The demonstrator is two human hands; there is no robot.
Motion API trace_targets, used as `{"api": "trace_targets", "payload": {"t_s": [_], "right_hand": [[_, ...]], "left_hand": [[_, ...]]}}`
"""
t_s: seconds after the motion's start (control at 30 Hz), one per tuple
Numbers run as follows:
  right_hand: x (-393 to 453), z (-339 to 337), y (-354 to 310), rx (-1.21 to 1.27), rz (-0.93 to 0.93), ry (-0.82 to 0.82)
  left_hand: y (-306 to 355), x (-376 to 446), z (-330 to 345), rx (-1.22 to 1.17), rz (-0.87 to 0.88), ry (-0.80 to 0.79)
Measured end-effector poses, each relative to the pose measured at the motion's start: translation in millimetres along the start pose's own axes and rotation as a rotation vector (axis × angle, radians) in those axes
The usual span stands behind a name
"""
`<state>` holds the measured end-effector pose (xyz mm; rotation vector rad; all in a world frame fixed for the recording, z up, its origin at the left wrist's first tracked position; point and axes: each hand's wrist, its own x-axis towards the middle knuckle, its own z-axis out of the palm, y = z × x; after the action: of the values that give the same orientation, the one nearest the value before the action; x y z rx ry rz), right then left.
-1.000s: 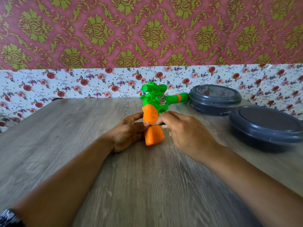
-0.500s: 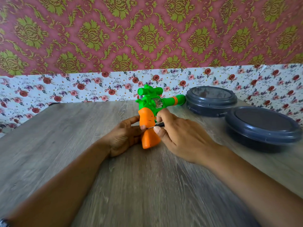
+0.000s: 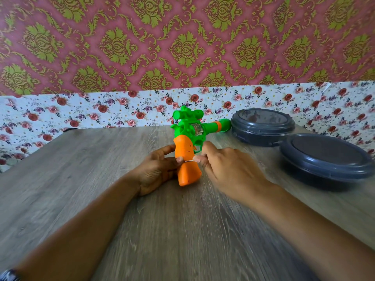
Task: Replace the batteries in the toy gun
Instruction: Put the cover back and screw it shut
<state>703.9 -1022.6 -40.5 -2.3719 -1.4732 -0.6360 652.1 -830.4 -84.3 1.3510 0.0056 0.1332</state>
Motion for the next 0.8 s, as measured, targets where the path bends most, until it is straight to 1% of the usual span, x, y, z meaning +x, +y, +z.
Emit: {"api": "trace_targets", "payload": {"t_s": [0.13,0.23,0.47,0.57,0.67,0.73,0.8], "right_hand": [[0.2,-7.0,-3.7,0.156,-0.053,-0.092],[0.5,-9.1,-4.8,0.164,-0.055,-0.126],[0.1,-8.1,-6.7,0.134,-0.070,-0.065],[0.8,-6.4,-4.9,0.129,-0.067,-0.011],[0.8,-2.4,-1.1,0.066,-0.059,0.039],[0.2,-1.1,-0.3,0.021,-0.045,0.037],[-0.3,-1.6,-0.1,0.027,-0.028,0.003]], "left_hand": [[0.0,0.2,-0.3,0.006,0.000,-0.006],[0.9,-1.3,2.0,0.006,-0.003,0.009],[0.6,-0.6,0.3,0.023,-0.002,0.007],[0.3,-0.2,-0.5,0.008,-0.008,0.007],[0.5,0.0,-0.8,0.008,-0.015,0.006],[1.1,-0.7,-0.1,0.007,-0.014,0.009],[0.8,-0.6,-0.3,-0.003,-0.016,0.018]]}}
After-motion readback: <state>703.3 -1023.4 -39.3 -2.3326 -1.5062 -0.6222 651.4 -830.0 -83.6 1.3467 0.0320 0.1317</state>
